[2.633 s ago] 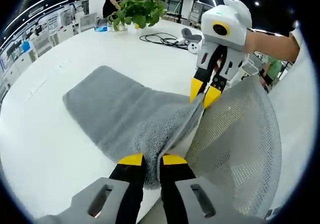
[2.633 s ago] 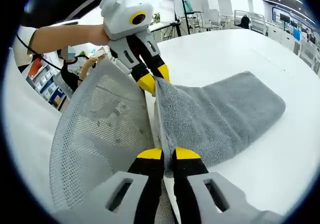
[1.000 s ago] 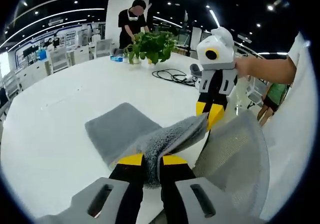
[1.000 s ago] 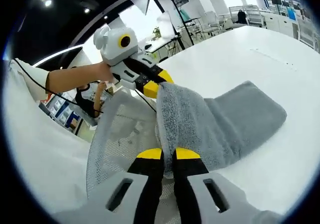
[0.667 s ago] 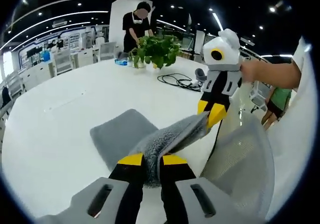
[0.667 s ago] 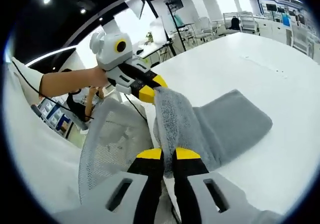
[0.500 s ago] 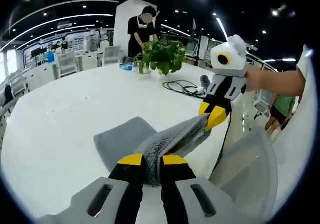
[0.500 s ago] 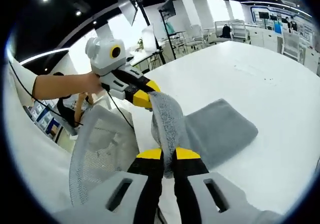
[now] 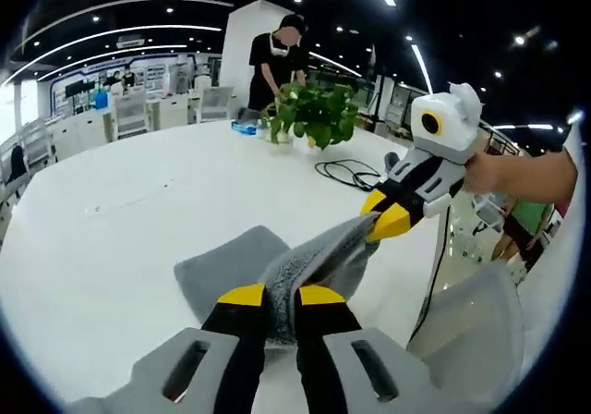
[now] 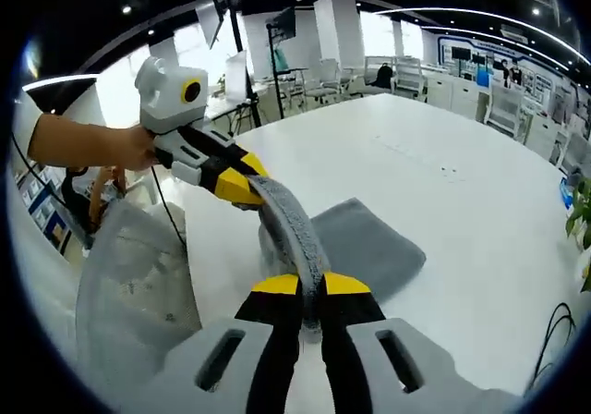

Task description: Fold the towel on the table until its edges align and the towel forms a compact rectangular stack.

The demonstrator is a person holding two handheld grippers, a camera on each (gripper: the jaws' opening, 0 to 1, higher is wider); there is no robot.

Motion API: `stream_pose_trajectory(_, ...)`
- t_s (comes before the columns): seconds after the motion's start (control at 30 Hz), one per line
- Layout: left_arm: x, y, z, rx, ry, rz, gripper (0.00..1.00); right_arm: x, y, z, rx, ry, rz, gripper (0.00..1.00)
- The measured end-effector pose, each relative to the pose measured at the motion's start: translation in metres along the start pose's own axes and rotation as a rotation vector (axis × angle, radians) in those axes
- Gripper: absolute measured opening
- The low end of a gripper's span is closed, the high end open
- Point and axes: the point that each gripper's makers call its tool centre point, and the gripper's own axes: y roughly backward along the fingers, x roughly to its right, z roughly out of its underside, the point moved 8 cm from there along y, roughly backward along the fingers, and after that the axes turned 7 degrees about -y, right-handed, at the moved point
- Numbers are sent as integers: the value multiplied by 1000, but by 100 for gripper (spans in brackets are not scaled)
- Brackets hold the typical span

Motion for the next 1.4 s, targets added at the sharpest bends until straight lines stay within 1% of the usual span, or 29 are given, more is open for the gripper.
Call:
stream_pose_trajectory(0.27,-20,-13,2,-13,27,0,10,18,-20,-11,-14,85,86,5)
stream_pose_trajectory(0.43,-33,-22,4,-17,36,1,10,29,-31,-16,-9,91,114,5)
stream_pose_trajectory(0.7,-50,-39,12,-35,21,-1,10,46,-52,-16,-24,116,160,5)
stream_pose_trajectory(1.03,-69,-56,14,-35,34,-7,11,68,-72,-17,-35,140,179,5)
stream_pose_trajectory(1.2,-78,-70,24,-52,38,-15,11,79,-88,-13,-53,145,179,6)
stream_pose_trajectory(1.37,-85,-77,26,-61,35,-25,11,89,-100,-11,-75,159,187,6)
stream_pose_trajectory(1.4,-88,-79,27,-64,37,-28,11,87,-102,-12,-81,159,187,6)
